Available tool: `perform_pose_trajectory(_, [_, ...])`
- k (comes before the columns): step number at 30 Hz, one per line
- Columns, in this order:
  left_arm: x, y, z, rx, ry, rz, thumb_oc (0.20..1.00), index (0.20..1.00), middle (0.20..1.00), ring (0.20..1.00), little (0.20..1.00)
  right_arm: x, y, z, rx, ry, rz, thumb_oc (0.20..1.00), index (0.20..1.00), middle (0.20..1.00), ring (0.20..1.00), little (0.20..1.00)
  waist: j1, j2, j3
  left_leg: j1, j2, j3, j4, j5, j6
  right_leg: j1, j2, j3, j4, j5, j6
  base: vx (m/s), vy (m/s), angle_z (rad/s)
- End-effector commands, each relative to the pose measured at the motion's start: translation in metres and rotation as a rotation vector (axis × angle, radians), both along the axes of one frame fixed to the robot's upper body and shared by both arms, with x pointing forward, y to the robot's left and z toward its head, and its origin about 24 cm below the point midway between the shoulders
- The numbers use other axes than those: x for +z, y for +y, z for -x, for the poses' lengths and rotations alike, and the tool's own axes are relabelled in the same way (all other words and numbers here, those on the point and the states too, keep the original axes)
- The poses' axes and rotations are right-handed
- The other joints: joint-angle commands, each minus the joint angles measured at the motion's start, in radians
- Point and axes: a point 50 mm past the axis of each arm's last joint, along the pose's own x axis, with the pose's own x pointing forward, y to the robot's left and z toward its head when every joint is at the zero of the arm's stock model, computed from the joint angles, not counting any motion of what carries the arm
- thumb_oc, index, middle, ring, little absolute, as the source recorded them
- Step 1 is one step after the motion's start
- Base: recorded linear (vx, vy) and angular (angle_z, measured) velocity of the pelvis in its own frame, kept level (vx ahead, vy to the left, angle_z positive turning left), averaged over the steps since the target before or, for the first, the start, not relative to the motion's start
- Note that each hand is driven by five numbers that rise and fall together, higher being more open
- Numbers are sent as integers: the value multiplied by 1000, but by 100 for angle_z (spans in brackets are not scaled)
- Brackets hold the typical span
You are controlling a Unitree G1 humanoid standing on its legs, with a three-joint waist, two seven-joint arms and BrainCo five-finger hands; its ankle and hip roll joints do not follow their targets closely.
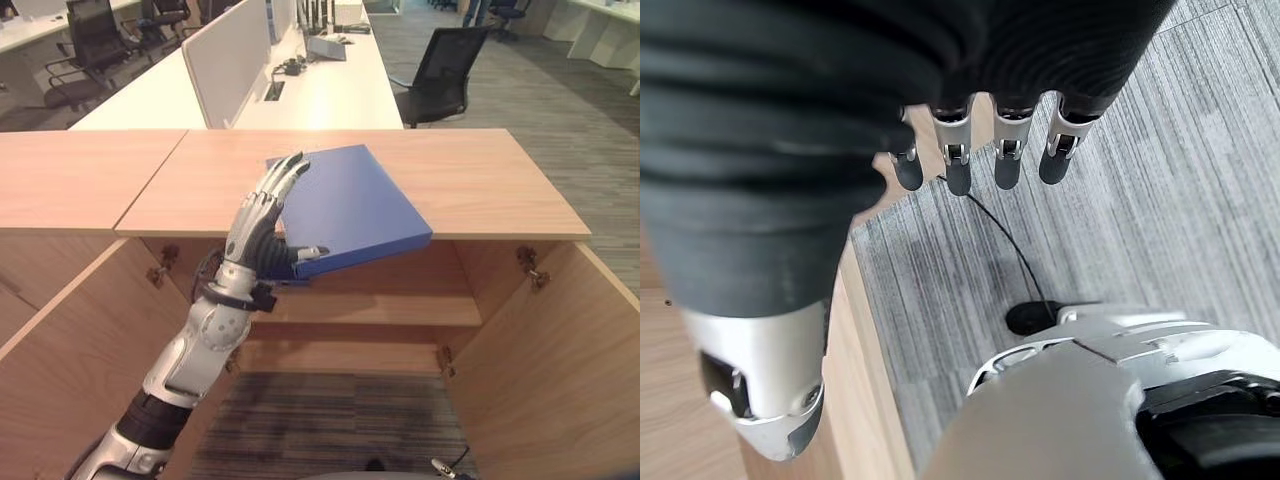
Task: Put the empty folder in the office cabinet
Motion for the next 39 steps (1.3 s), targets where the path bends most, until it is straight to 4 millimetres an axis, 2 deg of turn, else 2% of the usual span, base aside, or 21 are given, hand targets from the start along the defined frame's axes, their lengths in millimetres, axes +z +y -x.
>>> perform_pose_trajectory(1, [28, 0, 4, -43, -116, 57, 1000, 1000, 1000, 1000, 1000, -3, 20, -7, 32, -15, -47, 1000, 1000, 1000, 1000, 1000, -2, -70, -4, -23, -44, 32, 2, -75, 7, 66, -48, 30, -7, -74, 101, 0, 0, 0])
perform_pose_trajectory(9, [43, -3, 13, -112, -154, 83, 1000, 1000, 1000, 1000, 1000, -3, 19, -8, 35, -19, -45, 1000, 1000, 1000, 1000, 1000, 1, -71, -4, -25, -39, 29, 2, -73, 2, 65, -42, 29, -7, -79, 97, 0, 0, 0])
perform_pose_trajectory(13, [46, -12, 17, -180, -146, 125, 1000, 1000, 1000, 1000, 1000, -2, 21, -13, 42, -39, -52, 1000, 1000, 1000, 1000, 1000, -1, -73, -1, -28, -35, 28, 2, -71, 1, 60, -39, 32, -7, -79, 98, -11, -30, 3])
perform_pose_trajectory(16, [38, -25, 8, -202, -101, 111, 1000, 1000, 1000, 1000, 1000, -2, 24, -15, 65, -46, -57, 1000, 1000, 1000, 1000, 1000, -8, -73, 0, -27, -32, 31, 2, -72, 1, 61, -36, 36, -7, -81, 96, -1, -37, 0])
perform_pose_trajectory(18, [28, -39, -8, -178, -82, -11, 1000, 1000, 1000, 1000, 1000, -1, 21, -20, 83, -53, -32, 1000, 1000, 1000, 1000, 1000, -21, -72, -1, -23, -31, 35, 2, -75, 0, 62, -33, 43, -7, -82, 95, 9, -37, -3])
perform_pose_trajectory(20, [23, -42, -12, -164, -75, -63, 1000, 1000, 1000, 1000, 1000, -1, 20, -20, 83, -55, -27, 1000, 1000, 1000, 1000, 1000, -25, -70, -1, -22, -30, 36, 2, -75, 0, 61, -32, 44, -7, -82, 95, 6, -16, -7])
perform_pose_trajectory(27, [16, -75, -27, -197, -102, -242, 1000, 1000, 1000, 1000, 1000, 1, 11, -25, 66, -56, -2, 1000, 1000, 1000, 1000, 1000, -41, -70, -4, -23, -26, 42, 2, -76, 1, 57, -29, 49, -7, -82, 93, 0, -10, -3])
perform_pose_trajectory(31, [0, -79, -45, -113, -73, -336, 1000, 1000, 1000, 1000, 1000, 3, 7, -31, 45, -67, 15, 1000, 1000, 1000, 1000, 1000, -52, -70, -7, -19, -24, 48, 2, -78, 0, 60, -27, 54, -7, -85, 89, 3, -24, -7])
perform_pose_trajectory(39, [-12, -82, -63, -4, -96, -473, 1000, 1000, 1000, 1000, 1000, 3, 5, -31, 33, -58, 25, 1000, 1000, 1000, 1000, 1000, -63, -67, -12, -10, -24, 57, 2, -86, 1, 63, -24, 63, -7, -89, 88, 2, -1, -1])
